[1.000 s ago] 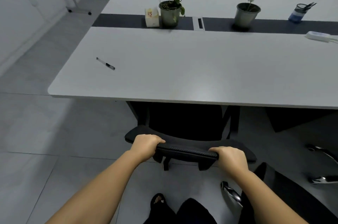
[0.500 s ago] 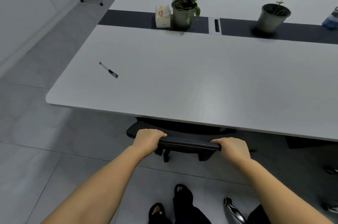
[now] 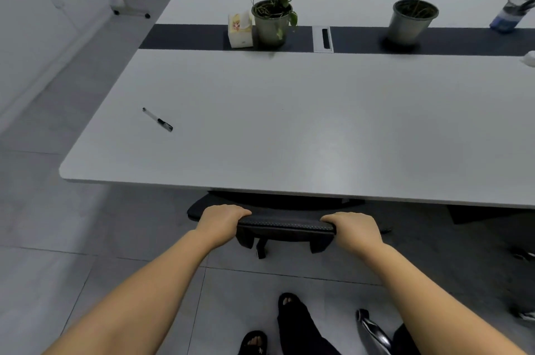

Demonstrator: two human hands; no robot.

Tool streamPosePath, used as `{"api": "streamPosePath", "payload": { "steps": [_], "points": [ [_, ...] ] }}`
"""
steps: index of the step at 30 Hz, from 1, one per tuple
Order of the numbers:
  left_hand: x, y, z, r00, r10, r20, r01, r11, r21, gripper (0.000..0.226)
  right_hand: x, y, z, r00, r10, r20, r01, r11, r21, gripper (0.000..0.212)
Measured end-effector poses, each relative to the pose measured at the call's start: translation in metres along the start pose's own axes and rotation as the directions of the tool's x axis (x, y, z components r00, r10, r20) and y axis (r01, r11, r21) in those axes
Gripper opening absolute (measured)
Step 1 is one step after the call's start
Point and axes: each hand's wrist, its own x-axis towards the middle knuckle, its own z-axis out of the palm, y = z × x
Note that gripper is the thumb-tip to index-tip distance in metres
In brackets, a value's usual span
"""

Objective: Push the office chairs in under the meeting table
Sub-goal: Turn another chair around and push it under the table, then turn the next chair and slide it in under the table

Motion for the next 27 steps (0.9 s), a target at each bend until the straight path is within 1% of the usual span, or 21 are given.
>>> {"api": "streamPosePath", "payload": {
  "steps": [2,4,6,8,10,12,14,16,18,20,23,25,27],
  "points": [
    [-0.003,-0.003,-0.002,0.996,0.023,0.089,-0.024,1.000,0.008,0.054,-0.004,-0.001,0.004,1.000,0.010,0.017,-0.011,0.999,0.036,0.038],
    [-0.008,-0.006,-0.009,0.984,0.040,0.174,-0.044,0.999,0.019,0.054,-0.009,-0.001,0.002,0.998,-0.001,0.065,-0.003,0.998,0.063,0.048],
    [-0.015,-0.007,-0.019,0.978,0.086,0.190,-0.089,0.996,0.007,0.052,-0.020,-0.003,-0.007,0.994,-0.022,0.106,0.010,0.993,0.117,0.060],
    [-0.025,-0.005,-0.032,0.983,0.146,0.111,-0.143,0.989,-0.036,0.050,-0.038,-0.008,-0.022,0.997,-0.025,0.068,0.009,0.976,0.220,0.067],
    [-0.041,-0.001,-0.046,0.984,0.178,-0.024,-0.180,0.976,-0.121,0.049,-0.061,-0.015,-0.035,0.999,0.000,-0.040,0.013,0.942,0.334,0.068],
    [-0.061,0.005,-0.059,0.969,0.186,-0.162,-0.221,0.947,-0.235,0.050,-0.088,-0.024,-0.044,0.988,0.048,-0.148,0.025,0.890,0.455,0.066],
    [-0.086,0.012,-0.069,0.945,0.175,-0.278,-0.272,0.891,-0.364,0.049,-0.116,-0.036,-0.046,0.965,0.118,-0.236,0.042,0.815,0.578,0.065],
    [-0.115,0.020,-0.071,0.922,0.143,-0.360,-0.321,0.801,-0.505,0.043,-0.146,-0.049,-0.044,0.932,0.206,-0.297,0.059,0.725,0.687,0.062],
    [-0.144,0.027,-0.065,0.903,0.091,-0.421,-0.362,0.690,-0.627,0.041,-0.176,-0.064,-0.038,0.894,0.300,-0.332,0.081,0.622,0.779,0.058],
    [-0.171,0.033,-0.054,0.887,0.029,-0.462,-0.388,0.589,-0.709,0.040,-0.208,-0.079,-0.030,0.852,0.406,-0.330,0.096,0.499,0.861,0.054],
    [-0.203,0.039,-0.032,0.897,-0.018,-0.441,-0.383,0.466,-0.798,0.043,-0.255,-0.104,-0.014,0.776,0.564,-0.282,0.111,0.318,0.942,0.053],
    [-0.217,0.043,-0.016,0.909,-0.006,-0.417,-0.376,0.421,-0.825,0.041,-0.283,-0.120,0.000,0.713,0.654,-0.250,0.137,0.220,0.966,0.054],
    [-0.227,0.052,-0.004,0.920,0.024,-0.392,-0.369,0.398,-0.840,0.042,-0.309,-0.134,0.012,0.652,0.726,-0.217,0.147,0.160,0.976,0.053]
  ]
}}
